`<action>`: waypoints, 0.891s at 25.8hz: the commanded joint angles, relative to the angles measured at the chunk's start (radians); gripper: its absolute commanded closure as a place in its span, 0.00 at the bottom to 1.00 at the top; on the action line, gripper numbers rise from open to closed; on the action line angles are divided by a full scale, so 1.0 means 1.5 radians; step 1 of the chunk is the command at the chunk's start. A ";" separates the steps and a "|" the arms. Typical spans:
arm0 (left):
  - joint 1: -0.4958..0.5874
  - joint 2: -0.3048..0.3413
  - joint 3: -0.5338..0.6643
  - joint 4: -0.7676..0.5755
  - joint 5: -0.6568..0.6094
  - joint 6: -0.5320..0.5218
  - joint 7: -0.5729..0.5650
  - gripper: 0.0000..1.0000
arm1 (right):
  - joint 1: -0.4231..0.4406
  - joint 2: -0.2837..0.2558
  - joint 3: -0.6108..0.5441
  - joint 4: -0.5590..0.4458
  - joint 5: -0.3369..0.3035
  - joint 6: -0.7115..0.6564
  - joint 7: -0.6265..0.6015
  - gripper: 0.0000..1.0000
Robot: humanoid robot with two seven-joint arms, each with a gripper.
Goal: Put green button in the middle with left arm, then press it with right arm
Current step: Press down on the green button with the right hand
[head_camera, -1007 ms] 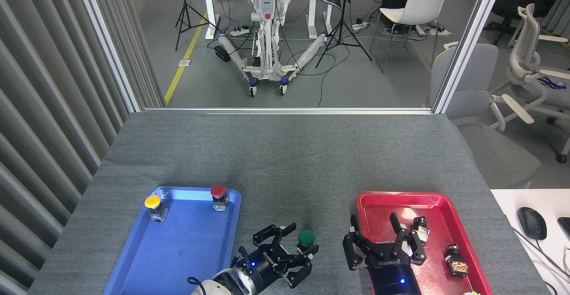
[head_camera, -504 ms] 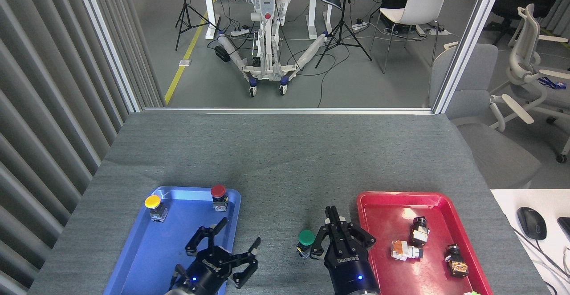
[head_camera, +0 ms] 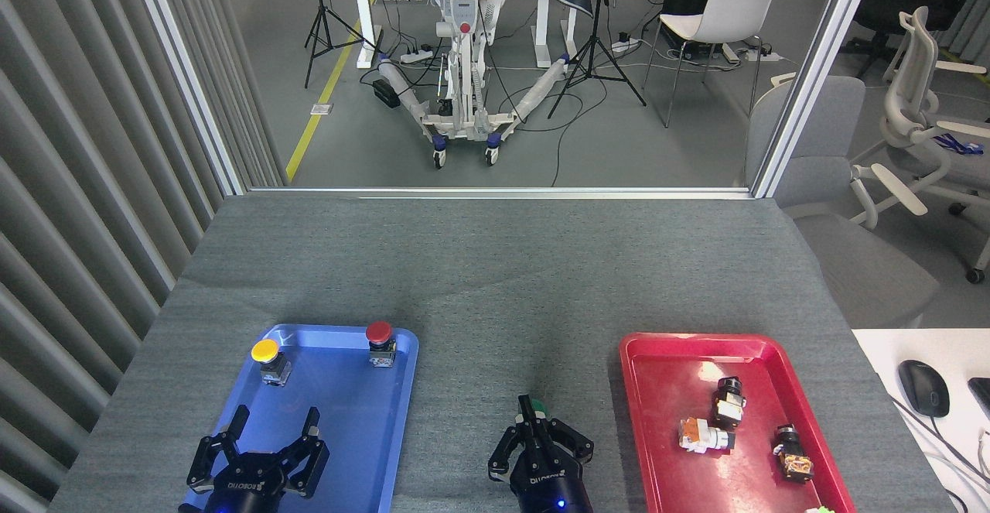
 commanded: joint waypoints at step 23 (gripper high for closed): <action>-0.028 0.002 0.015 0.009 0.069 0.001 0.001 0.01 | -0.014 0.000 0.008 0.057 -0.008 0.075 -0.035 0.88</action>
